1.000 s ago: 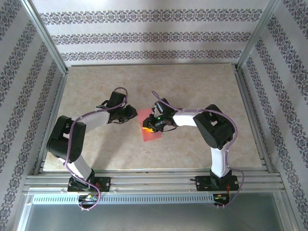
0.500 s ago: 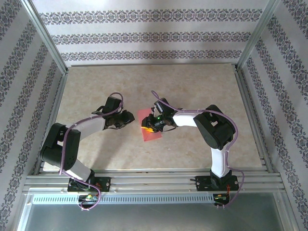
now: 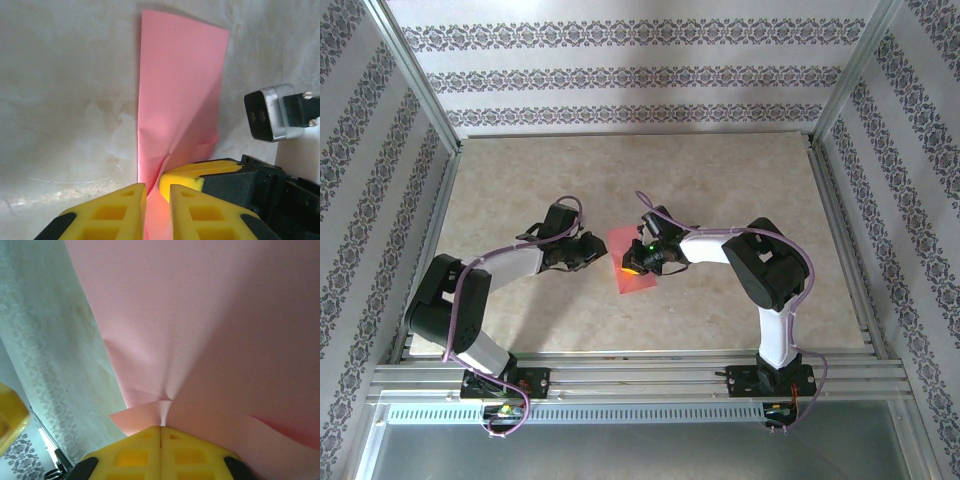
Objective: Fold a paper plane with a square sheet of paper (pick it up from the middle)
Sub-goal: Fold the triangle a second time at the center of the table.
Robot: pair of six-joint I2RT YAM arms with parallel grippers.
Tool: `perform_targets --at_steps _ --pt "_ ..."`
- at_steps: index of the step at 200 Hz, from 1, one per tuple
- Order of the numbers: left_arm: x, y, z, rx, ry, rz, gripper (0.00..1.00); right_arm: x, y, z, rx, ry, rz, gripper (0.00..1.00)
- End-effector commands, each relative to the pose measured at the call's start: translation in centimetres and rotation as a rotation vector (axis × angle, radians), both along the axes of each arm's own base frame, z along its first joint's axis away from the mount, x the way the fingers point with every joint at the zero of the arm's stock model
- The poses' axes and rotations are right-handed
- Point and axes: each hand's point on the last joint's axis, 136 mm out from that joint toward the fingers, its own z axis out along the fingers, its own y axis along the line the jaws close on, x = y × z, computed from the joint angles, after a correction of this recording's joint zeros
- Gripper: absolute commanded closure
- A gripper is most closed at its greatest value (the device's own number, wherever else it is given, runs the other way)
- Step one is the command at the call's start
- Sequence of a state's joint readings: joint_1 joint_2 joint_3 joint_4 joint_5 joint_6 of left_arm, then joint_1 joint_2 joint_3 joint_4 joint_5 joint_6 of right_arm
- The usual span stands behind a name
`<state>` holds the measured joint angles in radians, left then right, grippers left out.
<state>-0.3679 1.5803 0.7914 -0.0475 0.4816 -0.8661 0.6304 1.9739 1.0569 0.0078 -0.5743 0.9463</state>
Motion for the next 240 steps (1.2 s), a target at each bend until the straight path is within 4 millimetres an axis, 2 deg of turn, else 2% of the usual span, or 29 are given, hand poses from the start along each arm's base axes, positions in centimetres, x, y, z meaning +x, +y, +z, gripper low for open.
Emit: perform_targets --at_steps 1,75,113,192,240 --pt "0.1 -1.8 0.1 -0.025 -0.005 -0.045 0.82 -1.8 -2.2 -3.7 -0.12 0.102 -0.021 0.97" --pt "0.1 -4.4 -1.4 0.006 0.02 -0.127 0.92 -1.9 -2.4 -4.0 -0.142 0.117 -0.016 1.0" --pt "0.2 -4.6 -2.2 0.033 0.035 -0.129 1.0 -2.0 -2.4 -4.1 -0.145 0.12 -0.014 1.0" --pt "-0.7 -3.6 -4.2 0.119 0.08 -0.151 1.0 -2.0 -2.4 -4.1 -0.148 0.127 -0.013 1.0" --pt "-0.6 -3.0 -4.5 0.166 0.077 -0.15 1.0 -2.0 -2.4 -4.1 -0.148 0.128 -0.012 1.0"
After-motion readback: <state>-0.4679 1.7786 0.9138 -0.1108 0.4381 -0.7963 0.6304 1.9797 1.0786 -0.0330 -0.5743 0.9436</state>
